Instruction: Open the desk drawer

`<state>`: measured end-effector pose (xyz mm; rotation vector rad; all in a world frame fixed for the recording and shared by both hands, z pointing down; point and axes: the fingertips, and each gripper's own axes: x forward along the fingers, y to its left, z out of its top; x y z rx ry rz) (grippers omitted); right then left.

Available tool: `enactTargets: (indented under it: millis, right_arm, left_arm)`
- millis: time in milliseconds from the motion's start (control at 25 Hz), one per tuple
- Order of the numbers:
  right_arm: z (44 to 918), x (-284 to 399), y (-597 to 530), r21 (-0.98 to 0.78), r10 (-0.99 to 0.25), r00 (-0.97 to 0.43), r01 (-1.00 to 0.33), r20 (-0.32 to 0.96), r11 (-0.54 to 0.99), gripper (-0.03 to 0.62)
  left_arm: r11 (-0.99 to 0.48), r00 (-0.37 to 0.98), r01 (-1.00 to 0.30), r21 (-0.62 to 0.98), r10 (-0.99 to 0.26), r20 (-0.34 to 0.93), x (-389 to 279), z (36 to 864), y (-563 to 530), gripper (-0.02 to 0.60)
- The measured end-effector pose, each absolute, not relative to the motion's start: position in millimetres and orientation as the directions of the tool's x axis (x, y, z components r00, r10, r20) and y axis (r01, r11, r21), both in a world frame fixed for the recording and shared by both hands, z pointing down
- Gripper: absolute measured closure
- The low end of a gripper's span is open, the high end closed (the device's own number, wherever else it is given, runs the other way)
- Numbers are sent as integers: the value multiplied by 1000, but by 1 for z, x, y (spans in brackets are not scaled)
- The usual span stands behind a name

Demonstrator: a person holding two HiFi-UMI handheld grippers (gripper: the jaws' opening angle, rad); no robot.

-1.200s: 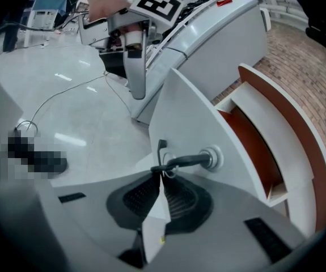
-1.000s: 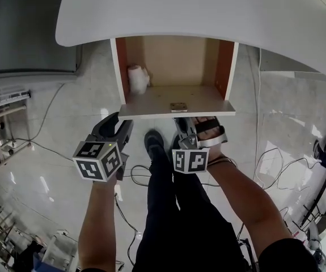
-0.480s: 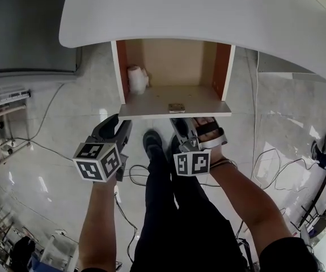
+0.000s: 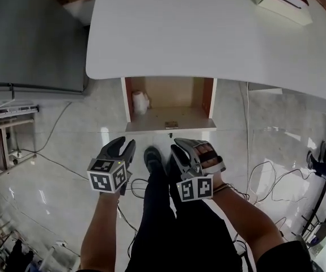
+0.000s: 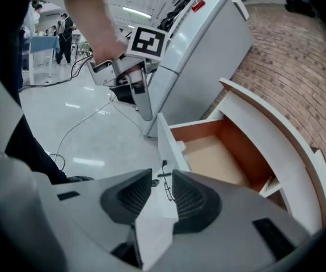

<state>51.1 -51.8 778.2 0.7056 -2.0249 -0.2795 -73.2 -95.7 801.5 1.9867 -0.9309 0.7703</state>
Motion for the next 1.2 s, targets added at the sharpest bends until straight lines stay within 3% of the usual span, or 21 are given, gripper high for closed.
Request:
enactTargets:
  millis: [240,560,880,1200]
  right_arm:
    - [736,56,-57,416,-567,-388,-408,726,813,479]
    - [607,68,-85,430,-627,-370,-489,686,759,479]
    - [488,88,-122,484,-721,-324,-568,613,666,483]
    - [442,112,-124,443,-753,-263,-675,603,590,494]
  left_arm:
    - [-412,572,-808,422,-377,729,-58,745,-103,436]
    - [-473,622,-777,415,-476,622,-42,604,-132,439]
    - [-508,604,-792,338,-573,554,-78,486,-157,466]
    - [-503,621,-783,365,-614,487,-100,440,-161,488]
